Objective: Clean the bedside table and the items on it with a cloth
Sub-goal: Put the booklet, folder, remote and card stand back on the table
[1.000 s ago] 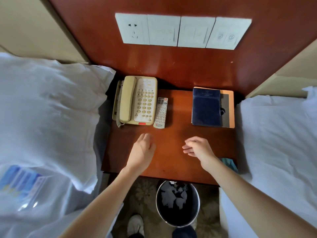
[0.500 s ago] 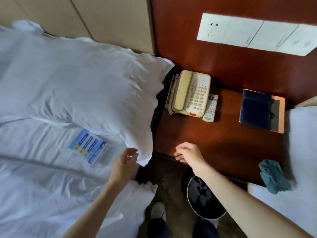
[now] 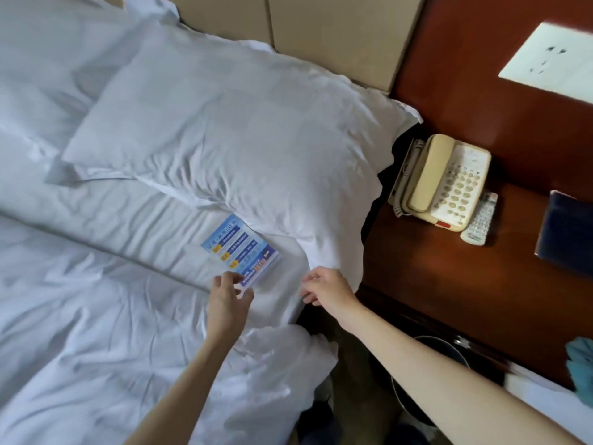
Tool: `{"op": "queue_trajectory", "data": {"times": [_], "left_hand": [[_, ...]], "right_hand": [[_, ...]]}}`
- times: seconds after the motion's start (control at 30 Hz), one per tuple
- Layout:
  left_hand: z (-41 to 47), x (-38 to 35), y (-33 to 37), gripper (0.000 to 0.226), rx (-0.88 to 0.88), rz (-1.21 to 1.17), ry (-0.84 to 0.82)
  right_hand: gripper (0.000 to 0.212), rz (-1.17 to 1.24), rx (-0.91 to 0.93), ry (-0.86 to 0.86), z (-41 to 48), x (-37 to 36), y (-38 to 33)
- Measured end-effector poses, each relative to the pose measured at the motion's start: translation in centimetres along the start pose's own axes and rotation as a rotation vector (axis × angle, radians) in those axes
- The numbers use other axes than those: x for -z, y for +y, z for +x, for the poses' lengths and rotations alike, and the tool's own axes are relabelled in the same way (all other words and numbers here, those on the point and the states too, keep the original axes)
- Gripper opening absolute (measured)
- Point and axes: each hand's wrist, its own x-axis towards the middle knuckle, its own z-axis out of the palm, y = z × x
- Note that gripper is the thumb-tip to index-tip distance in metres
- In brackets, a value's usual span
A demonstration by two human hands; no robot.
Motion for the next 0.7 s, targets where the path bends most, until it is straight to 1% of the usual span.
{"op": "queue_trajectory", "data": {"times": [0.07,0.13,0.27,0.4,0.5,0.6,0.7], "left_hand": [[0.6,-0.6,-0.2,0.031,-0.049,0.040,-0.032],[1.1,-1.3,-0.1,0.029,-0.115,0.062,-0.047],[2.1,-2.9,0.3,0.024,-0.162,0.154,-0.011],[2.4,-3.6,0.3,0.016,-0.154,0.147,0.028],[1.6,-3.5,0.0,0.012,-0.191,0.133,0.073],[0.0,-3.2,-0.3,0.016,-0.219,0.076,0.114],[-1.9,-3.0,-0.4,0.022,-0.304,0.050,0.141]], "right_hand": [[0.013,0.003,0.002,0.001,0.4,-0.7,-0.5],[0.013,0.001,-0.011,0.006,0.7,-1.0,-0.5],[0.013,-0.006,-0.039,0.018,0.5,-0.7,-0.2],[0.017,-0.033,-0.057,0.037,0.9,-0.3,0.1],[0.017,0.000,-0.075,0.060,1.3,-0.6,0.3],[0.013,0.025,-0.077,0.041,1.6,-1.2,0.4],[0.014,0.055,-0.060,0.009,1.7,-1.7,0.7]]}}
